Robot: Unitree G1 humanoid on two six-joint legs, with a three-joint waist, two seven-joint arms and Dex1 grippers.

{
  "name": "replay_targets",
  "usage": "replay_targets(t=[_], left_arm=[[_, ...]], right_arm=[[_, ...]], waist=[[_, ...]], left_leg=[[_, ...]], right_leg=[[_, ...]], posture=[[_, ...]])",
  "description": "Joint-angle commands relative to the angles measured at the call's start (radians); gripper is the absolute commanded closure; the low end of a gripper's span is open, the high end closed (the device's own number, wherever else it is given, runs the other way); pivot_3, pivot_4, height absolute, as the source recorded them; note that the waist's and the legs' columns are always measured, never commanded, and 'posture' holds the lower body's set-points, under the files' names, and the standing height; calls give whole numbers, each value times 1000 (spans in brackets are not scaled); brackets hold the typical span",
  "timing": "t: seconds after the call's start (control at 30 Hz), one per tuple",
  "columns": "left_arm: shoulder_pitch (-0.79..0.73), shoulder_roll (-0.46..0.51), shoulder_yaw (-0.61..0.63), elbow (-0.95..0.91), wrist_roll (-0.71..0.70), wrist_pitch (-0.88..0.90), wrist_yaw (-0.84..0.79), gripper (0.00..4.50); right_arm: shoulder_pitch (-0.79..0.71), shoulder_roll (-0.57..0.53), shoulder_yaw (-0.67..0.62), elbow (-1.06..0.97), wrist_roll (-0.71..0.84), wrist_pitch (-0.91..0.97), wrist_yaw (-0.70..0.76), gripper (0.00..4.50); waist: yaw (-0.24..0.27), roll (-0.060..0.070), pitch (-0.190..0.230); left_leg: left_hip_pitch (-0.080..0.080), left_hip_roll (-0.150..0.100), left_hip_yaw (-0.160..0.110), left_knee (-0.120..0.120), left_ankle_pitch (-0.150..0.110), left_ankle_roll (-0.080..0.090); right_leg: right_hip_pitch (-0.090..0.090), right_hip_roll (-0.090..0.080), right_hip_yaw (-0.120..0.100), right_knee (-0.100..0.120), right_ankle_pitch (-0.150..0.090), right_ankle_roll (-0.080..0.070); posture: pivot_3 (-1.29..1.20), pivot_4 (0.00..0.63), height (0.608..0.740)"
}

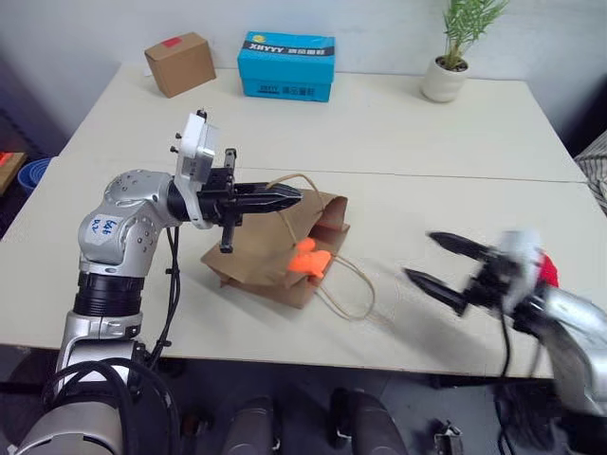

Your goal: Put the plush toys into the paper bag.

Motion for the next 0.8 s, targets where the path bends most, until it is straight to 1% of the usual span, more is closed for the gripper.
replay_targets(t=[0.03, 0.13, 0.2, 0.27, 0.3, 0.43, 0.5, 0.57, 0.63, 0.7, 0.77, 0.8], left_arm=[[2, 6, 31, -55, -15, -9, 24, 4500], [13, 9, 39, -77, -23, -2, 41, 4500], [22, 12, 45, -82, -25, 4, 50, 4500], [34, 15, 43, -85, -19, 2, 51, 4500], [38, 17, 42, -89, -19, 3, 51, 4500], [39, 16, 41, -98, -25, 10, 55, 4500], [38, 15, 39, -100, -25, 11, 57, 4500], [40, 12, 37, -105, -26, 15, 61, 4500], [41, 10, 37, -111, -27, 21, 65, 4500], [39, 10, 37, -113, -28, 25, 67, 4500], [40, 13, 38, -117, -29, 29, 70, 4500], [40, 14, 38, -117, -29, 30, 70, 4500]], right_arm=[[173, 21, -191, -4, -85, -163, -47, 28], [296, 76, -307, 48, -127, -264, -112, 28], [352, 132, -367, 60, -137, -233, -218, 28], [363, 136, -377, 67, -143, -177, -284, 28], [349, 107, -364, 82, -165, -178, -290, 28], [210, -44, -290, 172, -199, -80, -308, 28], [140, -102, -249, 231, -210, -50, -301, 28], [25, -175, -166, 347, -229, 15, -282, 28], [-73, -218, -95, 448, -238, 66, -265, 28], [-148, -232, -47, 519, -234, 102, -246, 28], [-235, -237, 17, 614, -250, 121, -223, 391], [-269, -240, 46, 654, -261, 124, -213, 646]], waist=[[1, 0, 0], [-2, 0, 0], [-1, 0, 0], [-8, 1, 0], [-14, 0, 0], [-40, 1, 0], [-42, 1, 0], [-37, 1, 0], [-29, 1, 0], [-25, 1, 0], [-20, 1, 0], [-19, 1, 0]], left_leg=[[1, 0, 0, 0, 0, 0], [3, 0, 1, 0, 0, 0], [5, 0, 2, -1, 0, 0], [5, 1, 2, -1, -1, -1], [6, 1, 3, -1, -1, -1], [8, 1, 7, -1, 0, -1], [9, 1, 7, -1, 0, -1], [8, 2, 5, -1, 1, -2], [7, 2, 4, -1, 1, -2], [6, 2, 4, -1, 1, -2], [4, 1, 3, -1, 1, -2], [4, 1, 3, 0, 1, -1]], right_leg=[[1, 0, 0, 0, 0, 0], [2, 0, 2, 0, 0, 0], [2, -1, 4, -1, 0, 1], [2, 0, 4, -1, 0, 0], [2, -1, 5, -1, 0, 0], [2, -2, 8, 0, 0, 0], [2, -2, 8, 1, 0, 0], [1, -1, 7, 1, -1, -1], [1, -1, 6, 1, -1, -2], [0, -1, 5, 1, -1, -2], [0, -1, 4, 1, -1, -2], [0, -1, 4, 1, -1, -1]], posture=[[0, 150, 740], [0, 150, 740], [0, 150, 740], [0, 150, 740], [0, 150, 740], [0, 150, 740], [0, 150, 740], [0, 150, 740], [0, 150, 740], [0, 150, 740], [0, 150, 740], [0, 150, 740]])
